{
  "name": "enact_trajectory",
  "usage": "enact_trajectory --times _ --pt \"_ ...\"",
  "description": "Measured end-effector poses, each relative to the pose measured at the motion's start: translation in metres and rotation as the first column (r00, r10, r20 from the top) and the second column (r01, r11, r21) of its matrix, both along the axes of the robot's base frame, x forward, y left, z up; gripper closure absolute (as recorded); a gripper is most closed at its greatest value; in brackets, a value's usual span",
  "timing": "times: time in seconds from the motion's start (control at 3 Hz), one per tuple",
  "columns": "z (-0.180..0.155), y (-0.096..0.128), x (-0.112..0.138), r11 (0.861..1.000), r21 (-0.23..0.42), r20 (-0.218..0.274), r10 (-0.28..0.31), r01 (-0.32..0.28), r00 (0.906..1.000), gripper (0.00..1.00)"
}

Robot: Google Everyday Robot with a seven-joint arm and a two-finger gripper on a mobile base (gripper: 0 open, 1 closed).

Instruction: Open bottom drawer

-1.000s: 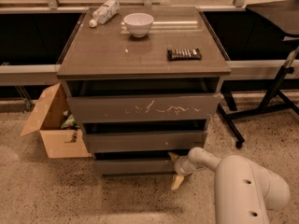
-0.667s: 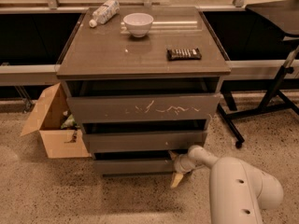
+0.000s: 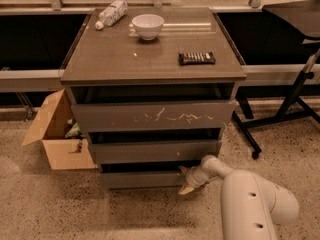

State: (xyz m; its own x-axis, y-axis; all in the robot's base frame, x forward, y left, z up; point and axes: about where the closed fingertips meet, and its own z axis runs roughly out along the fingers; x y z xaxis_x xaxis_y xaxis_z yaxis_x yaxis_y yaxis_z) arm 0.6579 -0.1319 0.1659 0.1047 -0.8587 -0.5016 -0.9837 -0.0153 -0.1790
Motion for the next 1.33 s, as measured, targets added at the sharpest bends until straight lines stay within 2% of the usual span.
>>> enact_trajectory --times 0.33,0.67,1.0,1.33 --pt "0.004 0.014 -0.024 0.997 0.054 -0.037 0.050 -0.048 0.9981 0.65" --pt "0.006 0.014 -0.024 0.997 0.054 -0.038 0.050 -0.048 0.9980 0.87" --pt "0.017 0.030 -0.051 0.984 0.147 -0.070 0.113 -0.102 0.9912 1.00" --pt "0.019 0.031 -0.056 0.980 0.164 -0.075 0.125 -0.111 0.9894 0.87"
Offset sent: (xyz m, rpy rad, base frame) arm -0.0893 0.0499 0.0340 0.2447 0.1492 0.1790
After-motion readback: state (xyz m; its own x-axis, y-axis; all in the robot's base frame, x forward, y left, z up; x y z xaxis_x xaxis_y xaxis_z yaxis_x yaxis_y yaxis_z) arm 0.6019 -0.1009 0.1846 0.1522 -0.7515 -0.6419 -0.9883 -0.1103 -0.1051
